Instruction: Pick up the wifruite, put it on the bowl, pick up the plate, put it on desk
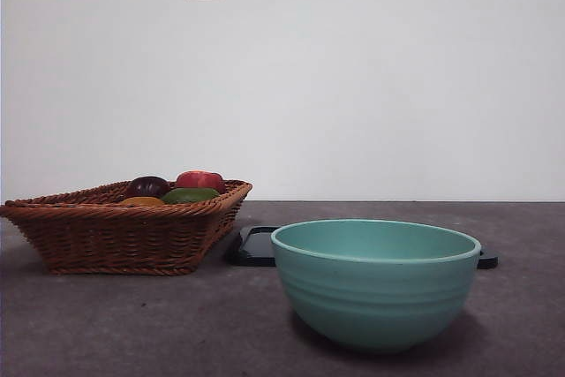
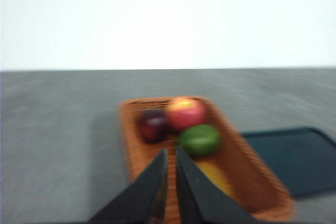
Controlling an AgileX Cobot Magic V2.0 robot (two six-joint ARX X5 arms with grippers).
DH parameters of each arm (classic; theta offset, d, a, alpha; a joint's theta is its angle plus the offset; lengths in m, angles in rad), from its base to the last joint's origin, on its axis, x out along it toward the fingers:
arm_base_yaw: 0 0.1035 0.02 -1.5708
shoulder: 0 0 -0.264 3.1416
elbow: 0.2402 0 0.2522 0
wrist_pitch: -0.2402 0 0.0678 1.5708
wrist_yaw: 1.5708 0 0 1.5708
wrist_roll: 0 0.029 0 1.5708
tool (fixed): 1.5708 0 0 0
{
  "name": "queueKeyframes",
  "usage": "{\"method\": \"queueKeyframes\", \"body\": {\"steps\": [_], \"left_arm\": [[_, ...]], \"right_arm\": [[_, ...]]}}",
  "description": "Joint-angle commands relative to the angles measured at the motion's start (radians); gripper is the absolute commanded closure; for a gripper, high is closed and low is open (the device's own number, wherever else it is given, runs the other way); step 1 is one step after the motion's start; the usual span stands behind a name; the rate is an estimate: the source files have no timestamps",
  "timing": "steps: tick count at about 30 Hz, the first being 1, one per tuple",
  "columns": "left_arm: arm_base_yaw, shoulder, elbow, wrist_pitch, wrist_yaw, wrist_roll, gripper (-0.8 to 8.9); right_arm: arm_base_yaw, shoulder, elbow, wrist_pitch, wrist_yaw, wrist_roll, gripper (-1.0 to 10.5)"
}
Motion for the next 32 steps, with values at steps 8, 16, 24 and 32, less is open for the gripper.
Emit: {"method": "queueKeyframes", "body": {"steps": [8,16,24,32], "left_arm": [[0.006,-0.116,-0.256,0.081,-0.215,-0.085,7.89],[0.006,-0.193,-0.348,0.082,-0.234,-0.087,7.89],[0.005,-0.230,-0.354,0.036,-0.239,-0.034,7.89],[0.005,-0.230,-0.354,0.036,-0.239,-0.034,7.89]], "right_arm": [[0.008,0.002,0.017,0.011,0.001,-0.008,9.3],[0.008,0.002,0.017,0.011,0.001,-0.008,9.3],[0.008,0.002,0.017,0.011,0.001,-0.008,9.3],[0.008,0.002,0.017,0.011,0.001,-0.008,9.3]]}}
